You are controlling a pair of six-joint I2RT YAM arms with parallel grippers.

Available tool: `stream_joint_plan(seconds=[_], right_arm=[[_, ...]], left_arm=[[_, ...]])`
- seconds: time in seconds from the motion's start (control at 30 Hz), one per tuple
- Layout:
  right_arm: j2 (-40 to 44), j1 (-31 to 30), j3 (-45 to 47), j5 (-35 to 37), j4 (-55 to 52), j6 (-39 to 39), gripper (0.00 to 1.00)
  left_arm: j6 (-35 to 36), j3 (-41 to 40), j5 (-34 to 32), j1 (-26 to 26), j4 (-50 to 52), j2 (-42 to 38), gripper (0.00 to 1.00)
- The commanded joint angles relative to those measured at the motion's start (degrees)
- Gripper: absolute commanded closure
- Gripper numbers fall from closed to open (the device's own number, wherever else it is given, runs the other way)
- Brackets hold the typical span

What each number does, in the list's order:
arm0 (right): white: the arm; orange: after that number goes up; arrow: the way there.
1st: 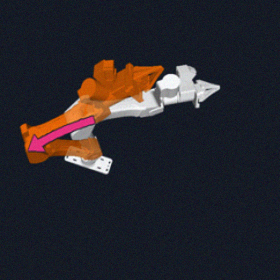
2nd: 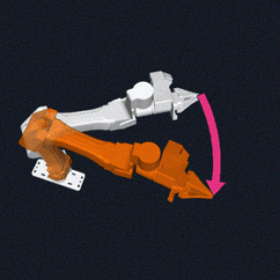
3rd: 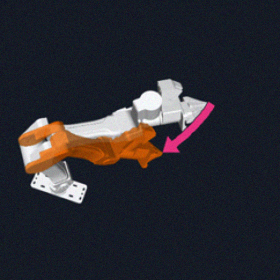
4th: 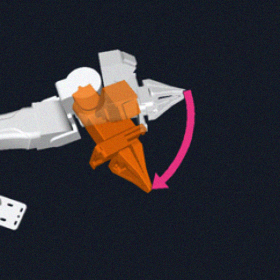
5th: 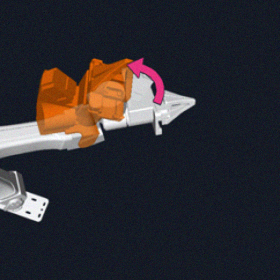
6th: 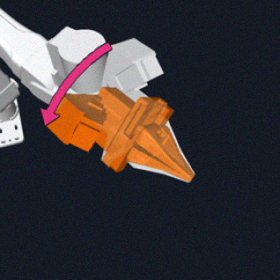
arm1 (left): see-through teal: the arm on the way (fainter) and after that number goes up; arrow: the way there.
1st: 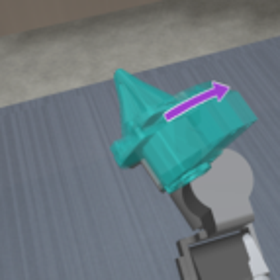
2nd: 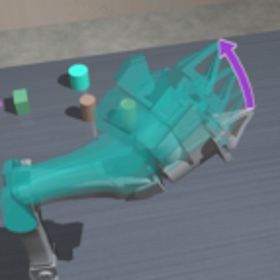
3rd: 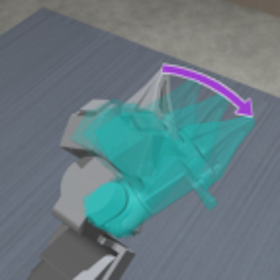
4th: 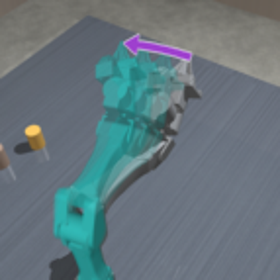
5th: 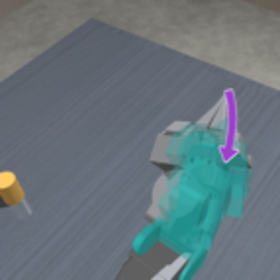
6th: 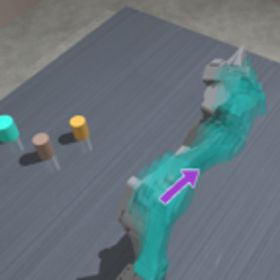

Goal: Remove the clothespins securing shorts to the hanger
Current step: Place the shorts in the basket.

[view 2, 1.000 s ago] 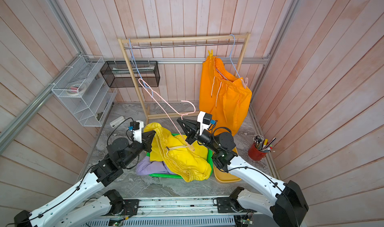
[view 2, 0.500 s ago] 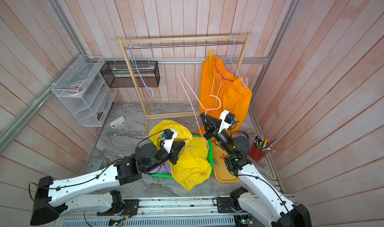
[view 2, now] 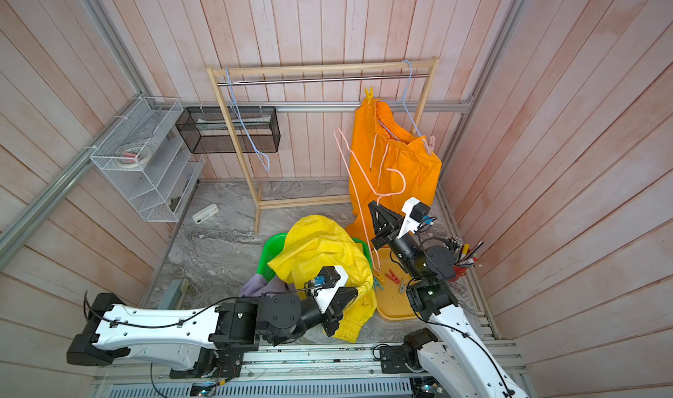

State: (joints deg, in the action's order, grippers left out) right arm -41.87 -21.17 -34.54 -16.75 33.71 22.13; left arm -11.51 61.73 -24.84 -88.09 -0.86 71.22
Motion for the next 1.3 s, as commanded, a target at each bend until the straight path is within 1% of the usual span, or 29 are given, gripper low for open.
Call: stream_joint_plan(seconds=[0.0, 0.07, 0.13, 0.23, 0.3, 0.37, 0.4, 0.47, 0.6, 0.73, 0.8, 0.9, 0.97, 1.03, 1.27], right_arm=[[1.0, 0.4, -0.5, -0.4, -0.5, 1.2, 1.00], [1.8, 0.4, -0.4, -0.2, -1.2, 1.4, 1.00], [2.4, 0.4, -0.4, 0.1, -1.9, 1.3, 1.00], [3.2, 0.4, -0.3, 0.5, -2.9, 1.1, 1.00], [3.4, 0.4, -0.2, 0.4, -2.9, 1.2, 1.00], [3.4, 0.3, 0.0, 0.3, -2.9, 1.4, 1.00], [3.4, 0.3, 0.0, 0.3, -2.7, 1.7, 1.00], [3.4, 0.4, 0.1, 0.1, -2.7, 1.9, 1.00], [3.7, 0.4, 0.3, 0.2, -3.0, 1.7, 1.00], [3.8, 0.3, 0.5, 0.0, -3.1, 1.9, 1.00], [3.6, 0.4, 0.5, -0.1, -3.0, 2.0, 1.00], [3.3, 0.4, 0.6, -0.2, -3.0, 2.0, 1.00], [3.1, 0.4, 0.6, -0.3, -2.8, 2.0, 1.00], [2.8, 0.4, 0.6, -0.6, -2.7, 2.0, 1.00], [2.4, 0.4, 1.5, -0.8, -2.5, 2.0, 1.00]], left_arm=[[1.7, 1.7, -2.1, -0.2, -3.1, -4.2, 1.00], [1.7, 1.5, -2.2, -0.2, -1.9, -5.3, 1.00], [0.9, 1.1, -1.0, -0.2, -0.7, -6.2, 1.00], [-0.4, -1.2, 0.2, -0.2, -0.9, -8.2, 1.00], [-1.1, -3.3, -2.4, 0.0, -1.8, -10.1, 1.00], [-2.5, -6.0, -4.6, 1.5, -2.8, -12.6, 1.00], [-3.7, -7.1, -4.4, 3.2, -2.8, -13.5, 1.00], [-8.0, -9.7, -0.8, 8.9, -2.4, -15.4, 1.00], [-13.9, -13.1, 9.8, 21.0, -2.1, -15.9, 1.00], [-16.5, -14.0, 19.3, 31.3, -2.2, -12.3, 1.00], [-18.5, -14.3, 24.4, 37.1, -2.7, -9.1, 1.00], [-21.3, -16.2, 30.9, 43.0, -4.7, -4.1, 1.00], [-22.8, -18.3, 34.4, 46.0, -6.3, -1.2, 1.00], [-23.1, -20.2, 35.8, 47.4, -7.3, 1.4, 1.00], [-20.5, -24.2, 33.4, 47.6, -4.7, 9.7, 1.00]])
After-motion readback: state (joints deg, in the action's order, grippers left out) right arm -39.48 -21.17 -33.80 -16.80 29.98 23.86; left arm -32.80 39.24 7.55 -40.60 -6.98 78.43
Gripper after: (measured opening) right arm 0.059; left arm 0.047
